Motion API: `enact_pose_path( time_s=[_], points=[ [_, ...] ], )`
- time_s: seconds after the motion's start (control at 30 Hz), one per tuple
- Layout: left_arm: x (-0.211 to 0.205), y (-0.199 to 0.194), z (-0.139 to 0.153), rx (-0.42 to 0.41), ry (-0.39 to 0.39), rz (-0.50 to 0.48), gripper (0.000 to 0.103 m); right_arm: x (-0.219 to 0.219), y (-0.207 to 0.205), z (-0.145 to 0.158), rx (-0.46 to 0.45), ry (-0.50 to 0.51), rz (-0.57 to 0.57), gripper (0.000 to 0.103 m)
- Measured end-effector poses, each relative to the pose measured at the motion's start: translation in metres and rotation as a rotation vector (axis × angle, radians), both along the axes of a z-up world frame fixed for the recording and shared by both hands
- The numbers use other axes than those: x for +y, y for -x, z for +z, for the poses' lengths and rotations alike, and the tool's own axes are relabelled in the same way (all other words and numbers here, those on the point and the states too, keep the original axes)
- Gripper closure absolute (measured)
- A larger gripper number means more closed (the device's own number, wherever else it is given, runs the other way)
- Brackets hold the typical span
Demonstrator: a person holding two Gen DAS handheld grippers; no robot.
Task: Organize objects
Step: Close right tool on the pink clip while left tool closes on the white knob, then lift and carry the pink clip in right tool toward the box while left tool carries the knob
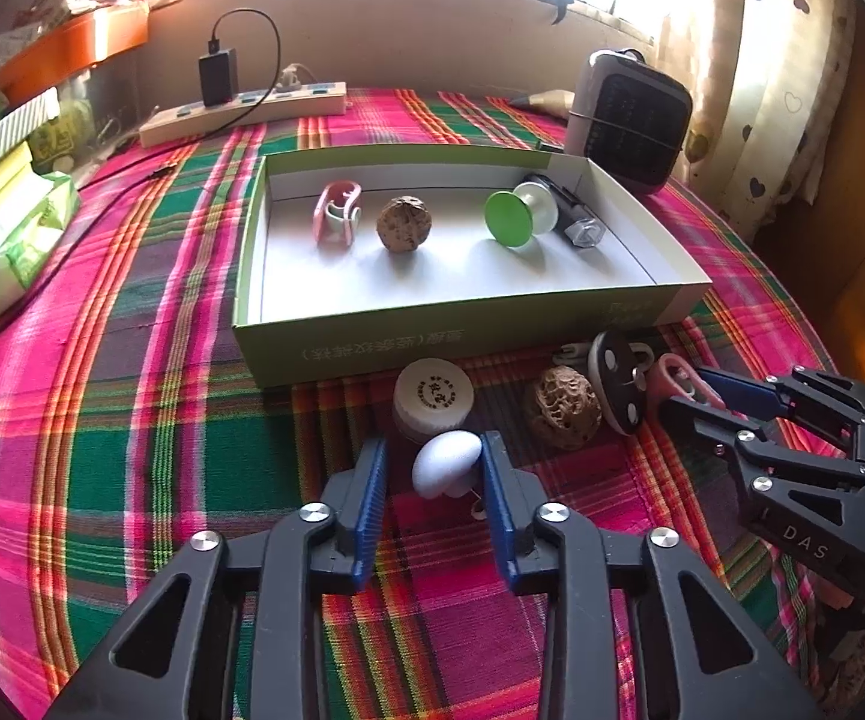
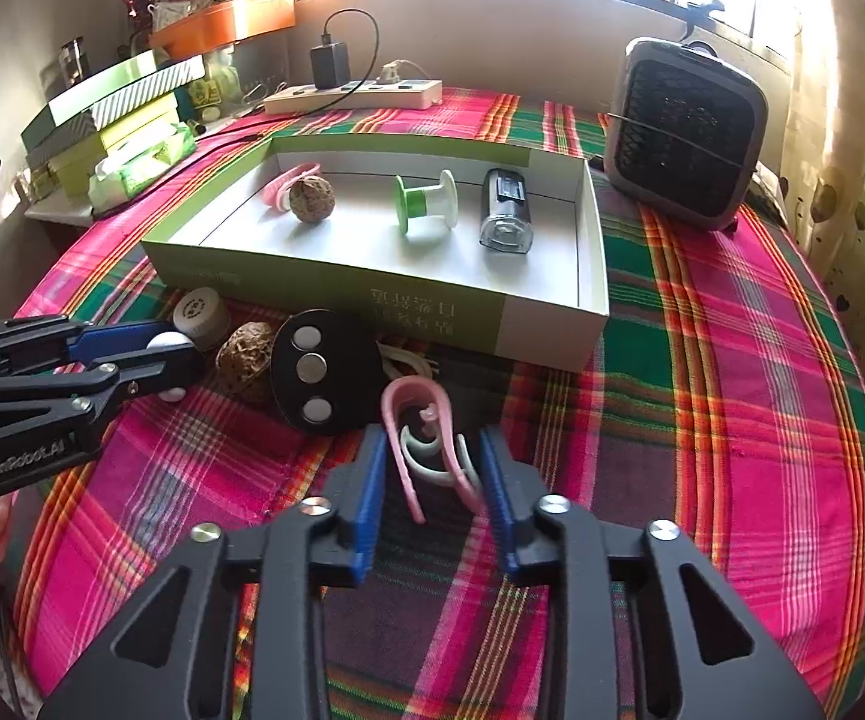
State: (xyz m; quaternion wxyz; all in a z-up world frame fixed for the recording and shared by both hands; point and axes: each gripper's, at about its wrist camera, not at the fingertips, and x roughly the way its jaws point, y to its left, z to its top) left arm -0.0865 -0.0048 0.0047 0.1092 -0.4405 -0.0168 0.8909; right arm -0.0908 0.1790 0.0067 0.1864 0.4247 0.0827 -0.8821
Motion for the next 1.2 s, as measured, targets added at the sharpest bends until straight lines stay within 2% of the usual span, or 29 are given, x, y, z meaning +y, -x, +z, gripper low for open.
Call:
enact_pose_path(
  time_s=[0.2, 0.5, 1.07, 1.2],
  points=[
    [-0.002, -0.001, 0.0, 0.0, 0.002, 0.018, 0.083, 0.002, -0.002, 0.001, -0.005, 0.021, -0.001, 0.079],
    [0.0, -0.004, 0.0, 0.001, 0.017, 0.035, 0.083, 0.006, -0.005, 0.0, -0.021, 0.068, -0.022, 0.079],
    [-0.002, -0.007, -0.001, 0.025, 0.023, 0.018, 0.083, -0.001, -0.013, 0.0, -0.014, 0.044, -0.071, 0.079],
    [-0.003, -0.009, 0.0, 0.028, 0.025, 0.014, 0.083, -0.002, -0.013, 0.001, -0.02, 0.064, -0.086, 0.079]
  ],
)
